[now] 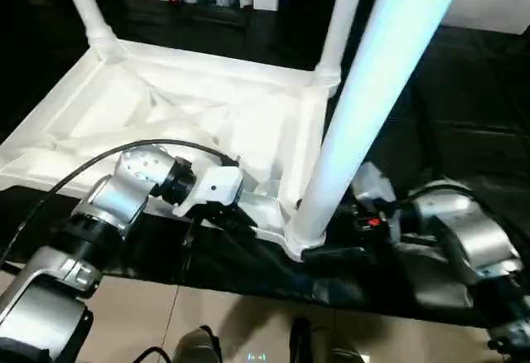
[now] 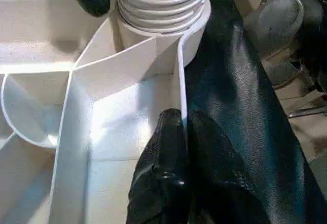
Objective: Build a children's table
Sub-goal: Rotate leg to tighten
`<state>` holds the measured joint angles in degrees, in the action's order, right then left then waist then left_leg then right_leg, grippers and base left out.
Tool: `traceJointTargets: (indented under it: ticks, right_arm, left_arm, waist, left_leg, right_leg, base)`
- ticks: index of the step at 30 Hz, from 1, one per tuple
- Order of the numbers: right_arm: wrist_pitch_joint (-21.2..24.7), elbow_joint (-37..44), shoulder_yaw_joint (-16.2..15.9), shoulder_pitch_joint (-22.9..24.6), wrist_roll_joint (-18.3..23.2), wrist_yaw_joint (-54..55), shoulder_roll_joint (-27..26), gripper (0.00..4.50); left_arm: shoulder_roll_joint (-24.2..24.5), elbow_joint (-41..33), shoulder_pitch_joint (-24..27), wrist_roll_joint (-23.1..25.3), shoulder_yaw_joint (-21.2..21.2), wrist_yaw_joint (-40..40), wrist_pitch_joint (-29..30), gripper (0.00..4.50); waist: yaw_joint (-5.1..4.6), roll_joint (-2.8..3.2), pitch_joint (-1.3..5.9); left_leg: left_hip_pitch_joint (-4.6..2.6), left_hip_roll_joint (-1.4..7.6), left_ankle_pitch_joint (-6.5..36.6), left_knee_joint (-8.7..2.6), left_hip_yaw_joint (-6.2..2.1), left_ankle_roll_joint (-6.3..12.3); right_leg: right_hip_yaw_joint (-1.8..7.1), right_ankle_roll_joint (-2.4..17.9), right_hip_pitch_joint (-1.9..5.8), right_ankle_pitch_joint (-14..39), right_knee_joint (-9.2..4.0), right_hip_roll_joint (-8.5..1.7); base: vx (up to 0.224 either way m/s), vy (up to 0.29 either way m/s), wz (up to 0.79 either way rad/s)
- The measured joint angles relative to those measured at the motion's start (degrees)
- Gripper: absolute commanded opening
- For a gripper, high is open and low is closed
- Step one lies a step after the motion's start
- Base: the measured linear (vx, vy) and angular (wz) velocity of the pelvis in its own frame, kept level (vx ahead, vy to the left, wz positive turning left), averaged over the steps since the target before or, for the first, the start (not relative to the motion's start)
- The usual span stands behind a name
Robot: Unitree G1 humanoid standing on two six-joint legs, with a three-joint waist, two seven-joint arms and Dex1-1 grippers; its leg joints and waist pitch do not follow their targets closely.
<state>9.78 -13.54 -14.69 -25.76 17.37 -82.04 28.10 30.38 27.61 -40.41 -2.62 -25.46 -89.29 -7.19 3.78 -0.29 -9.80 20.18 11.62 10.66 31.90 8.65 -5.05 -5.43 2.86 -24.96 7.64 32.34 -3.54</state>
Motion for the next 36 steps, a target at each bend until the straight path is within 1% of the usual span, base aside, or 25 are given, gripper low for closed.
traceJointTargets:
  ticks: [1, 3, 4, 5, 6, 10, 11, 14, 17, 21, 24, 26, 27, 28, 29, 30, 31, 32, 33, 34, 35, 36]
  right_arm:
    - [-0.36, -0.71, -0.28, -0.54, -0.1, -0.37, -0.32, 3.67]
    - [-0.72, -1.19, -0.96, -1.31, -0.23, -0.85, -0.7, 3.61]
    - [-1.03, -1.2, -1.23, -1.44, -0.23, -1.09, -0.79, 3.44]
    - [-1.14, -1.28, -1.35, -1.47, -0.23, -1.2, -0.87, 3.44]
    - [-1.21, -1.42, -1.48, -1.5, -0.23, -1.59, -0.95, 3.24]
    - [-1.2, -1.54, -1.52, -1.5, -0.16, -2.3, -0.95, 3.06]
    - [-1.2, -1.54, -1.53, -1.5, -0.17, -2.34, -0.95, 2.83]
    - [-1.01, -1.51, -1.52, -1.47, -0.02, -2.34, -0.94, 2.72]
    - [0.32, -0.56, -1.2, -0.7, 0.44, -1.9, -0.84, 2.67]
    - [4.63, 3.35, 1.31, 3.03, 1.87, 2.86, -1.76, 2.66]
    - [6.65, 6.24, 3.48, 5.97, 1.98, 9.05, -3.61, 2.66]
    - [7.6, 7.83, 6.06, 8.22, 0.89, 16.07, -6.35, 2.65]
    - [7.73, 8.15, 7.46, 8.95, 0.21, 21.07, -8.48, 2.65]
    - [7.7, 8.24, 7.82, 8.95, -0.19, 23.78, -8.96, 2.65]
    - [7.88, 8.3, 8.13, 8.93, -0.46, 25.33, -9.02, 2.65]
    - [8.59, 8.5, 10.25, 9.62, -2.01, 31.12, -11.79, 2.65]
    - [8.7, 8.45, 11.02, 9.7, -2.51, 33.54, -13.12, 2.64]
    - [9.29, 8.29, 12.64, 9.5, -4.12, 40.1, -16.37, 2.64]
    - [9.64, 7.77, 14.32, 8.8, -5.84, 46.81, -20.15, 2.64]
    - [9.79, 6.6, 15.5, 7.22, -7.41, 53.65, -22.95, 2.64]
    - [9.85, 6.13, 15.97, 6.49, -8.02, 56.81, -23.66, 2.64]
    - [9.82, 5.43, 16.77, 5.54, -8.67, 60.71, -25.23, 2.64]
  left_arm:
    - [-0.04, 0.24, -0.29, -0.01, -0.31, 0.0, -0.34, 0.0]
    - [-0.06, 0.45, -0.43, -0.11, -0.6, 0.0, -0.72, 0.0]
    - [-0.11, 0.46, -0.49, -0.17, -0.72, 0.0, -0.8, 0.0]
    - [-0.11, 0.53, -0.53, -0.22, -0.77, 0.0, -0.88, 0.0]
    - [-0.16, 0.75, -0.64, -0.38, -0.89, 0.0, -1.04, 0.0]
    - [-0.15, 1.07, -0.72, -0.49, -0.99, 0.0, -1.51, 0.0]
    - [-0.16, 1.16, -0.72, -0.52, -1.0, 0.0, -1.59, 0.0]
    - [-0.18, 1.22, -0.72, -0.59, -1.0, 0.0, -1.58, 0.0]
    - [-0.42, 1.09, -0.32, -0.99, -0.59, -0.09, -0.3, 0.0]
    - [-1.24, -0.33, 1.25, -1.11, 1.06, 1.1, 3.3, 0.0]
    - [-1.55, -1.44, 2.18, -0.64, 2.1, 4.77, 6.41, 0.0]
    - [-2.26, -2.62, 2.77, 0.26, 3.64, 8.91, 9.84, 0.0]
    - [-2.82, -2.95, 3.11, 0.9, 4.52, 11.75, 11.74, 0.0]
    - [-3.37, -3.12, 3.11, 1.21, 4.82, 13.18, 12.82, 0.0]
    - [-3.95, -3.34, 3.15, 1.22, 4.92, 14.22, 13.71, 0.0]
    - [-5.98, -4.4, 4.0, 2.07, 6.09, 18.37, 16.77, 0.0]
    - [-6.73, -4.51, 4.02, 2.48, 6.53, 19.9, 17.69, 0.0]
    - [-8.85, -5.03, 4.01, 3.45, 7.32, 24.03, 20.64, 0.0]
    - [-11.37, -5.09, 3.93, 4.71, 8.31, 28.22, 23.09, 0.0]
    - [-13.84, -5.32, 3.59, 5.7, 8.79, 32.58, 25.68, 0.0]
    - [-15.45, -5.47, 3.43, 5.88, 8.82, 34.85, 27.17, 0.0]
    - [-17.22, -5.94, 3.41, 5.92, 8.97, 37.65, 29.0, 0.0]
  waist:
    - [0.0, 0.0, 0.0]
    - [0.07, 0.0, 0.0]
    - [0.21, 0.0, 0.0]
    - [0.24, 0.0, 0.0]
    - [0.3, 0.0, 0.0]
    - [0.38, 0.0, 0.0]
    - [0.41, 0.0, 0.0]
    - [0.5, 0.0, 0.0]
    - [0.7, 0.01, 0.0]
    - [0.84, 0.01, 0.01]
    - [0.81, 0.05, 0.05]
    - [0.46, 0.03, 0.1]
    - [-0.06, 0.02, 0.11]
    - [-0.73, 0.06, 0.12]
    - [-1.12, 0.13, 0.13]
    - [-1.77, 0.11, 0.13]
    - [-2.07, 0.16, 0.1]
    - [-2.37, 0.22, 0.06]
    - [-2.82, 0.42, -0.06]
    - [-3.69, 0.81, -0.21]
    - [-4.32, 1.14, -0.34]
    - [-4.87, 1.71, -0.66]
  left_leg:
    - [0.0, 0.0, 0.0, 0.02, 0.0, 0.0]
    - [0.0, 0.01, 0.0, 0.03, 0.0, 0.0]
    - [0.0, 0.01, 0.0, 0.03, 0.0, -0.01]
    - [0.0, 0.01, 0.0, 0.03, 0.0, -0.01]
    - [0.0, 0.01, 0.0, 0.02, 0.01, -0.01]
    - [0.0, 0.02, 0.0, 0.02, 0.01, -0.01]
    - [0.0, 0.03, 0.0, 0.02, 0.02, -0.01]
    - [0.0, 0.04, 0.0, 0.01, 0.02, -0.01]
    - [-0.01, 0.04, 0.01, -0.02, 0.05, -0.01]
    - [-0.07, 0.07, 0.01, -0.01, 0.1, -0.01]
    - [-0.22, 0.07, -0.09, 0.02, 0.12, -0.35]
    - [-0.3, 0.09, -0.03, 0.04, 0.12, -0.66]
    - [-0.42, 0.09, -0.13, 0.05, 0.13, -0.85]
    - [-0.47, 0.06, -0.19, 0.02, 0.12, -0.94]
    - [-0.52, 0.04, -0.19, -0.09, 0.06, -0.94]
    - [-0.68, 0.08, -0.19, -0.23, 0.0, -0.94]
    - [-0.8, 0.11, -0.19, -0.22, -0.03, -0.94]
    - [-1.01, 0.11, -0.18, -0.24, -0.15, -0.94]
    - [-1.02, 0.13, -0.18, -0.21, -0.34, -0.93]
    - [-1.12, 0.2, -0.16, -0.14, -0.53, -0.9]
    - [-1.1, 0.21, -0.11, -0.33, -0.54, -0.82]
    - [-0.89, 0.35, -0.03, -0.4, -0.77, -0.66]
  right_leg:
    - [0.0, 0.0, 0.0, 0.0, 0.02, -0.01]
    - [0.0, 0.0, 0.0, 0.0, 0.02, -0.01]
    - [0.0, 0.0, 0.0, 0.0, 0.02, -0.01]
    - [0.0, 0.0, 0.0, 0.0, 0.02, -0.01]
    - [0.0, 0.0, -0.01, 0.0, 0.02, -0.01]
    - [-0.01, 0.0, -0.01, 0.0, 0.02, 0.0]
    - [0.0, 0.0, -0.01, 0.0, 0.02, 0.0]
    - [-0.01, 0.0, -0.01, 0.0, 0.03, 0.01]
    - [0.0, -0.01, 0.0, 0.01, 0.03, 0.01]
    - [0.03, 0.0, 0.05, 0.01, 0.08, 0.02]
    - [0.06, -0.16, 0.13, 0.09, 0.2, 0.02]
    - [0.05, -0.29, 0.18, 0.17, 0.2, 0.02]
    - [0.06, -0.32, 0.27, 0.19, 0.2, 0.02]
    - [0.04, -0.38, 0.35, 0.22, -0.08, 0.01]
    - [-0.04, -0.45, 0.48, 0.27, -0.47, 0.01]
    - [-0.17, -0.48, 0.85, 0.29, -0.99, 0.05]
    - [-0.26, -0.48, 1.01, 0.29, -1.22, 0.07]
    - [-0.4, -0.52, 1.23, 0.31, -1.69, 0.02]
    - [-0.78, -0.6, 1.51, 0.36, -2.23, -0.04]
    - [-1.88, -0.69, 1.84, 0.42, -3.22, -0.48]
    - [-2.97, -0.71, 2.16, 0.43, -4.1, -0.97]
    - [-4.06, -0.88, 2.73, 0.56, -4.84, -1.38]
  base:
    - [0.0, 0.0, 0.0]
    - [0.0, 0.0, 0.0]
    - [0.0, 0.0, 0.0]
    - [0.0, 0.0, 0.0]
    - [0.0, 0.0, 0.0]
    - [0.0, 0.0, 0.0]
    - [0.0, 0.0, 0.0]
    - [0.0, 0.0, 0.0]
    - [0.0, 0.0, 0.0]
    - [0.0, 0.0, 0.0]
    - [0.0, 0.0, 0.0]
    - [0.0, 0.0, 0.0]
    - [-0.056, -0.006, -0.01]
    - [-0.062, 0.012, -0.07]
    - [-0.085, 0.026, -0.09]
    - [-0.055, 0.028, -0.09]
    - [0.0, 0.0, 0.0]
    - [0.0, 0.0, 0.0]
    - [-0.056, 0.046, -0.12]
    - [-0.055, 0.076, -0.13]
    - [-0.077, 0.125, -0.19]
    - [-0.041, 0.096, -0.11]
